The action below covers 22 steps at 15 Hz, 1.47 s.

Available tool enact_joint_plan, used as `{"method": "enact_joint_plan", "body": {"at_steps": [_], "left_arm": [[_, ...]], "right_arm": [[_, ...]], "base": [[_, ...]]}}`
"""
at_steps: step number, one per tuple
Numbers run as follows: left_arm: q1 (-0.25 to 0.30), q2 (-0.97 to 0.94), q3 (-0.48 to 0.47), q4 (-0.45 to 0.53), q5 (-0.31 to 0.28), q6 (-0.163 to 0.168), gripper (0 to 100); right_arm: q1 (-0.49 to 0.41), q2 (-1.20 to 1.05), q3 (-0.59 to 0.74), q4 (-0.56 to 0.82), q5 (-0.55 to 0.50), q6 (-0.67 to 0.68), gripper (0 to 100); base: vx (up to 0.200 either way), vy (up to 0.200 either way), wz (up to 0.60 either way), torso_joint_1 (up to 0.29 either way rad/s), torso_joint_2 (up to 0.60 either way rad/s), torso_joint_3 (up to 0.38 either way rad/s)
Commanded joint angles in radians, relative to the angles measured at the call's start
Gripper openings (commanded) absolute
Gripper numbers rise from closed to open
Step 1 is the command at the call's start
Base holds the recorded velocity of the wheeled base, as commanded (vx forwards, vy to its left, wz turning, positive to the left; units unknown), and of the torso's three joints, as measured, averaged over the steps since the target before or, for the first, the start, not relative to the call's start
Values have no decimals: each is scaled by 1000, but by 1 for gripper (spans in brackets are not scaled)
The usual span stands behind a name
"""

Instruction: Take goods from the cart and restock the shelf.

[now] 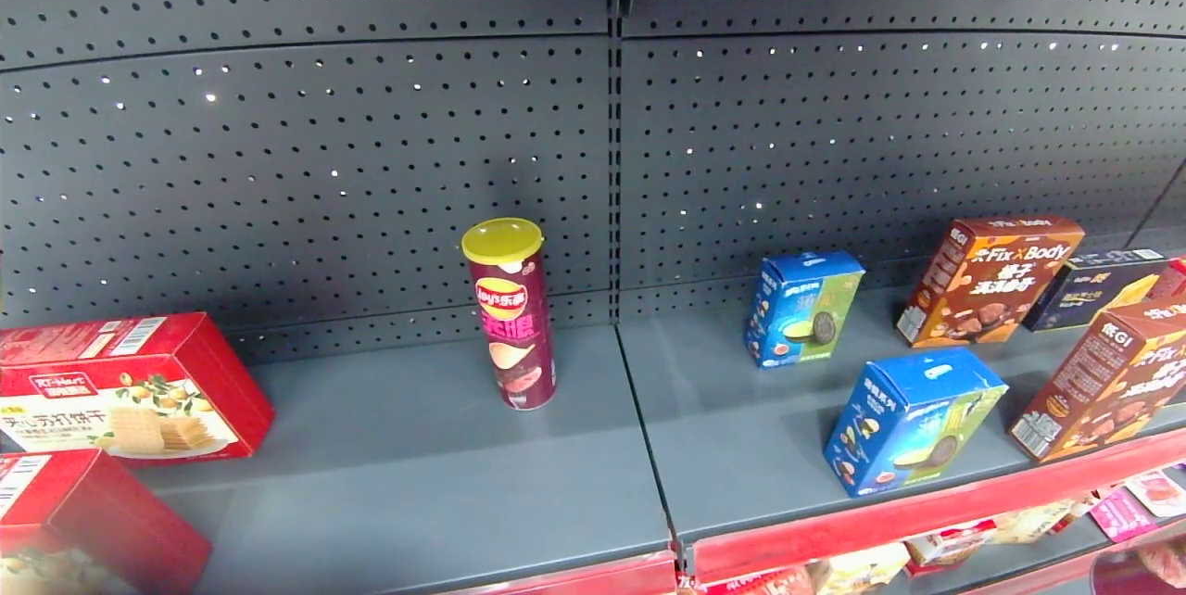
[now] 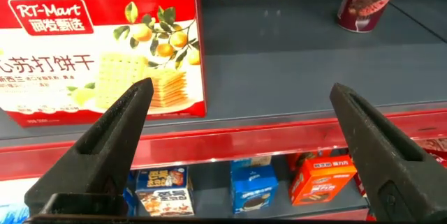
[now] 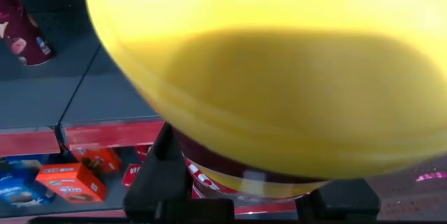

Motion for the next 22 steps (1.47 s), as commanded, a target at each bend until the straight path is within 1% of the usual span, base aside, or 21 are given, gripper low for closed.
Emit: {"method": "enact_joint_plan", "body": {"at_steps": [1,2,3,4,6,7,8,9,10,11,12,13,14,15,16,17,18,19,20,21,22], "left_arm": [[0,1,0,1,-4,2,100],[-1,1,0,3,-16,10,100],[-1,1,0,3,-48,29,100],[-1,1,0,3,-51,30,100],[-1,1,-1,4,-61,45,100],[-3,5,-23,3,-100,102,100],[-3,180,-153,35,-245,257,100],[-1,386,-294,58,-315,326,100],[-9,496,-379,60,-331,345,100],[-47,650,-457,60,-363,348,100],[-136,739,-523,64,-407,346,100],[-209,805,-551,72,-404,345,100],[-259,857,-558,72,-400,340,100],[-285,918,-564,69,-389,326,100],[-291,943,-572,69,-386,314,100],[-294,1012,-590,56,-300,268,100],[-302,1050,-598,24,-229,229,100],[-313,1062,-603,4,-235,203,100],[-380,1118,-612,-98,-309,35,100],[-394,1147,-624,-126,-328,-47,100],[-397,1159,-627,-129,-329,-53,100]], "right_arm": [[4,29,-11,-3,4,-1,0],[6,34,-12,-1,4,-1,0],[7,43,-9,-1,5,-1,0],[6,49,-4,-1,4,-1,0],[6,52,3,0,4,-4,0],[6,52,2,0,2,-4,0],[6,61,-15,6,1,-4,0],[6,69,-23,15,1,-4,0],[6,70,-21,22,-1,-7,0],[4,75,-23,25,-4,-15,0],[-2,75,-27,28,-6,-33,0],[-2,77,-34,29,-7,-35,0],[-5,77,-38,31,-9,-35,0],[-11,77,-46,42,-9,-35,0],[-14,75,-52,49,-9,-35,0],[-13,66,-66,75,-7,-35,0],[-13,63,-73,88,-7,-35,0],[-13,63,-75,91,-7,-35,0],[-13,63,-83,92,-6,-35,0],[-11,64,-84,92,-6,-35,0],[-8,66,-83,92,-6,-36,0]], "base": [[0,0,0,0,0,0],[0,0,0,0,0,0],[0,0,0,0,0,0],[0,0,0,0,0,0],[0,0,0,0,0,0],[0,0,0,0,0,0],[0,0,0,0,0,0],[0,0,0,0,0,0],[0,0,0,0,0,0],[0,0,0,0,0,0],[0,0,0,0,0,0],[0,0,0,0,0,0],[0,0,0,0,0,0],[0,0,0,0,0,0],[0,0,0,0,0,0],[0,0,0,0,0,0],[0,0,0,0,0,0],[0,0,0,0,0,0],[0,0,0,0,0,0],[0,0,0,0,0,0],[0,0,0,0,0,0]]}}
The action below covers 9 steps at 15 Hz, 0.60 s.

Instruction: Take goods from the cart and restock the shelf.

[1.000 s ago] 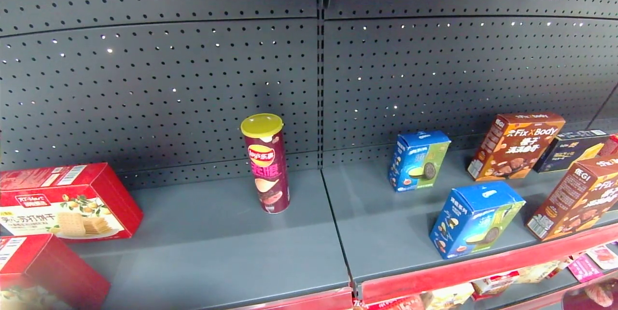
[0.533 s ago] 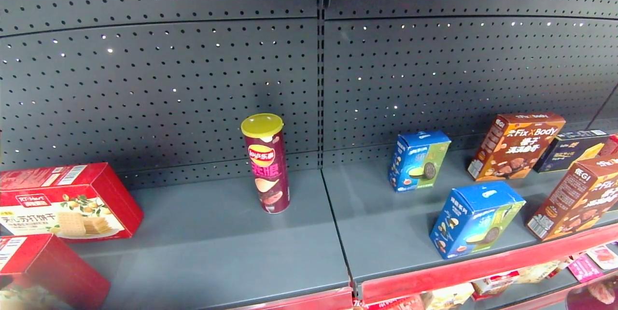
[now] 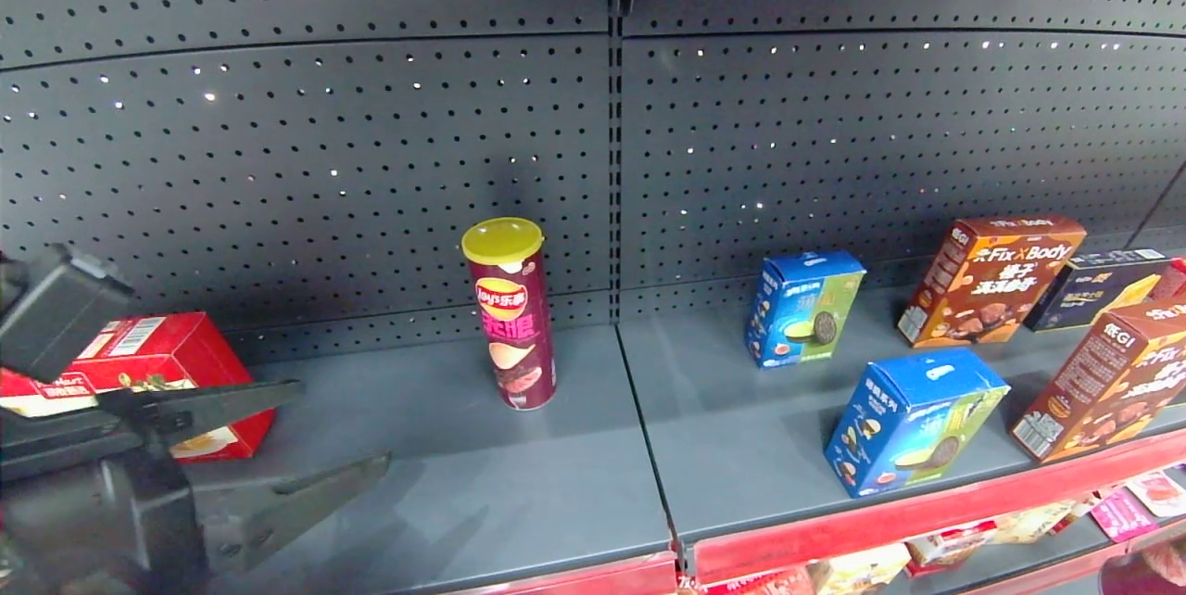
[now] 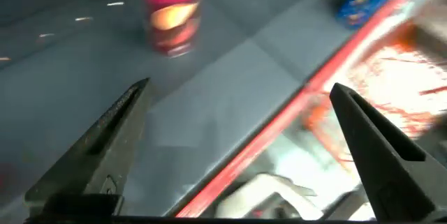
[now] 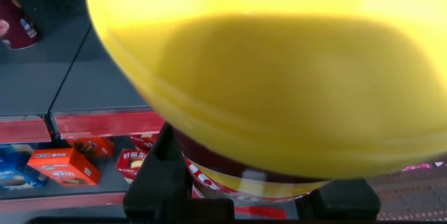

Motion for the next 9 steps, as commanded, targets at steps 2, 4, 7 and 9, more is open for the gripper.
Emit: {"method": "enact_joint_plan", "body": {"at_steps": [2,4,7,9], "left_arm": [[-36,158,-21,-45,-1,-15,100],[-37,198,-28,-68,0,-21,100],[-30,265,-44,-82,-3,-20,100],[-13,312,-53,-85,5,-17,100]], "right_arm": [[4,0,-2,0,1,-7,0],[0,-1,3,0,1,-20,0],[0,-1,-5,0,1,-20,0],[-2,-3,-5,0,1,-20,0]], "base": [[0,0,0,0,0,0],[0,0,0,0,0,0],[0,0,0,0,0,0],[0,0,0,0,0,0]]}}
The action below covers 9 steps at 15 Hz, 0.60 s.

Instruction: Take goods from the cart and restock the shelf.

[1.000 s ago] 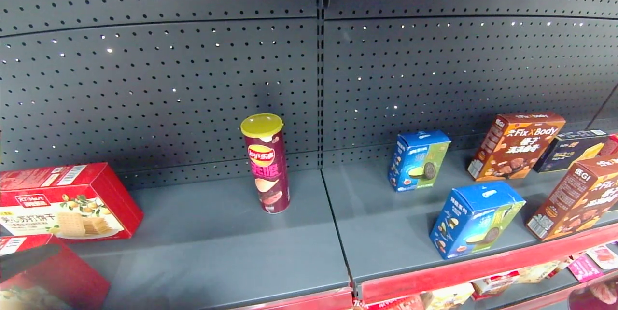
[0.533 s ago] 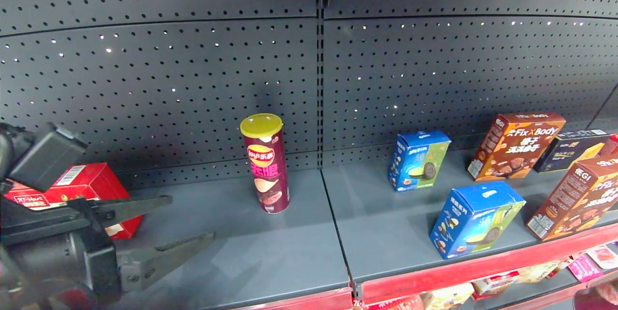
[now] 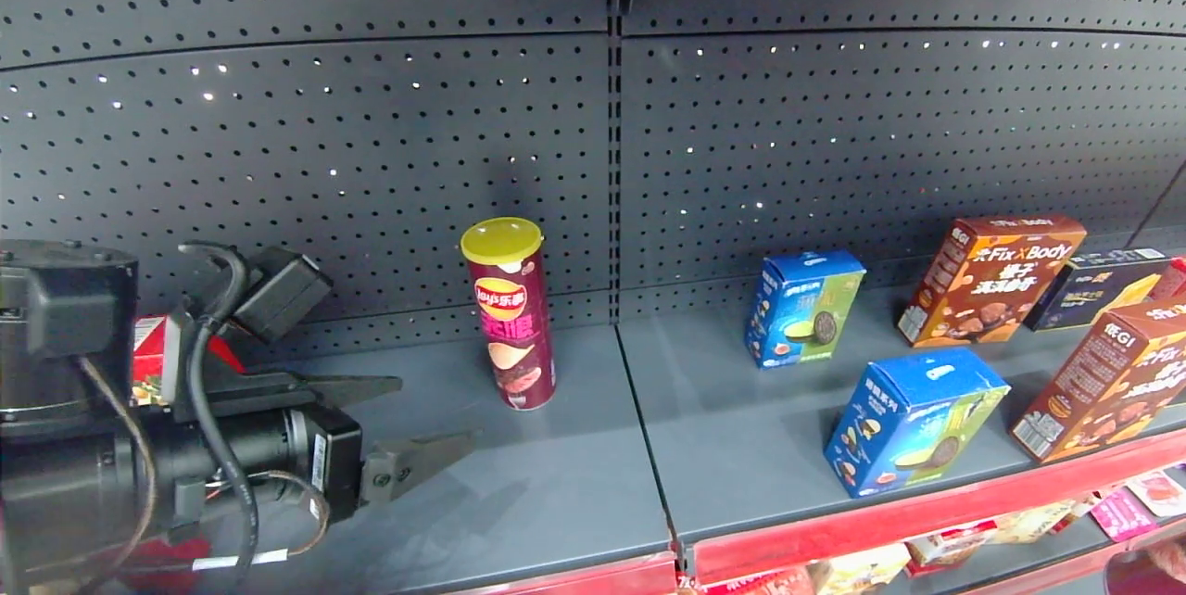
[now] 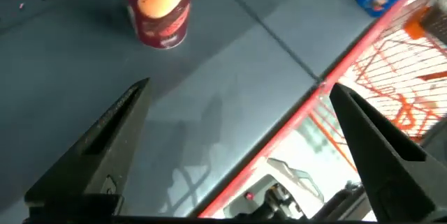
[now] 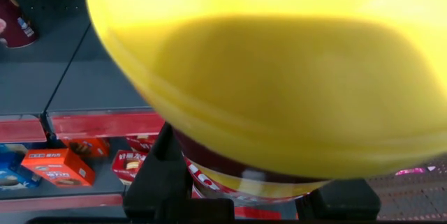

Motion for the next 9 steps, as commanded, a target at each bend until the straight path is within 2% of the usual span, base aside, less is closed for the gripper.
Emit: {"method": "enact_joint_plan", "body": {"at_steps": [1,3,5,6,9], "left_arm": [[17,92,-5,-2,24,7,100],[16,139,4,-67,38,5,100],[16,203,9,-208,61,2,100],[16,203,9,-208,61,2,100],[23,315,-23,-315,61,7,100]], "right_arm": [[0,1,0,0,0,0,0],[0,4,-1,0,-2,0,0],[0,6,0,0,-2,0,0],[0,6,0,0,-2,0,0],[0,7,-1,0,-2,0,0]], "base": [[0,0,0,0,0,0],[0,0,0,0,0,0],[0,0,0,0,0,0],[0,0,0,0,0,0],[0,0,0,0,0,0]]}}
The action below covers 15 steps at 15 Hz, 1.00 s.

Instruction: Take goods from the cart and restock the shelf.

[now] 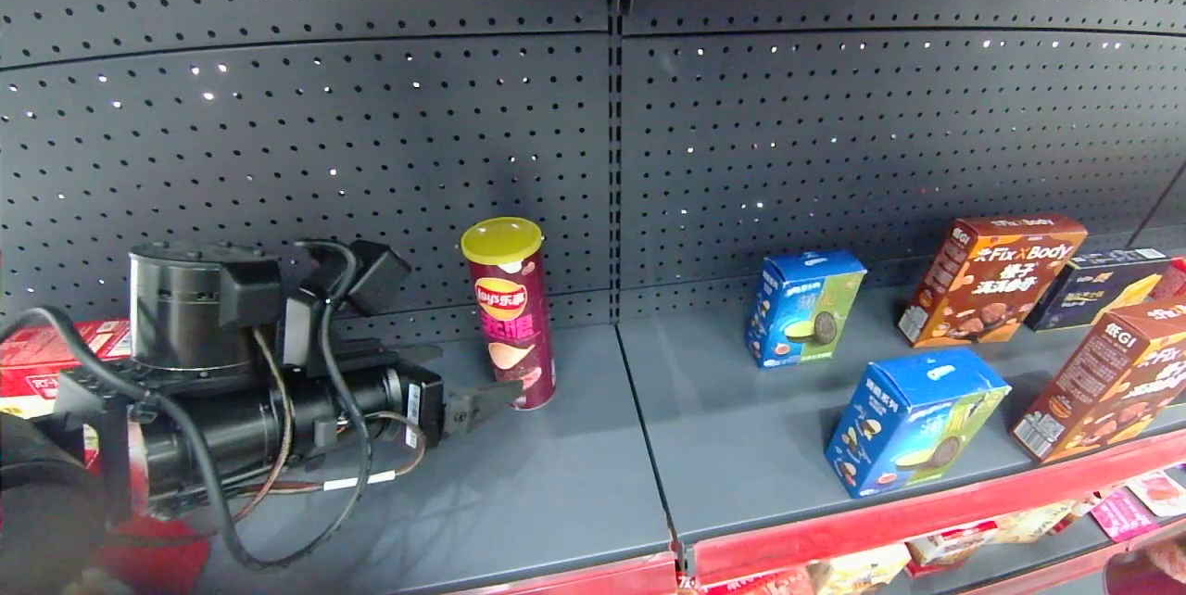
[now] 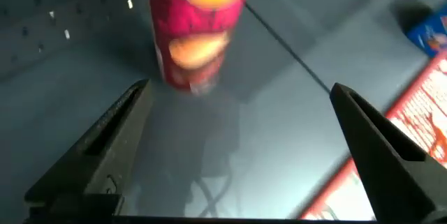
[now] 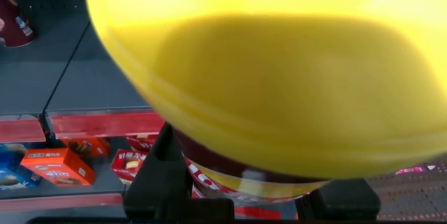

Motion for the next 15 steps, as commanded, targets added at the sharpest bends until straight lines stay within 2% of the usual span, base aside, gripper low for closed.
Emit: {"method": "enact_joint_plan", "body": {"at_steps": [1,3,5,8,13,15], "left_arm": [[12,101,-33,-65,1,-1,100],[15,141,-76,-93,12,-1,100],[15,170,-100,-88,49,8,100],[18,207,-117,-93,70,47,100],[17,244,-149,-98,69,48,100],[15,248,-160,-98,75,37,100]], "right_arm": [[0,3,-2,0,0,0,0],[0,3,-5,0,0,0,0],[0,3,-4,2,0,0,0],[-2,0,-4,2,0,0,0],[-8,0,-4,2,0,-2,0],[-8,0,-2,3,-1,-3,0]], "base": [[0,0,0,0,0,0],[0,0,0,0,0,0],[0,0,0,0,0,0],[0,0,0,0,0,0],[0,0,0,0,0,0],[0,0,0,0,0,0]]}}
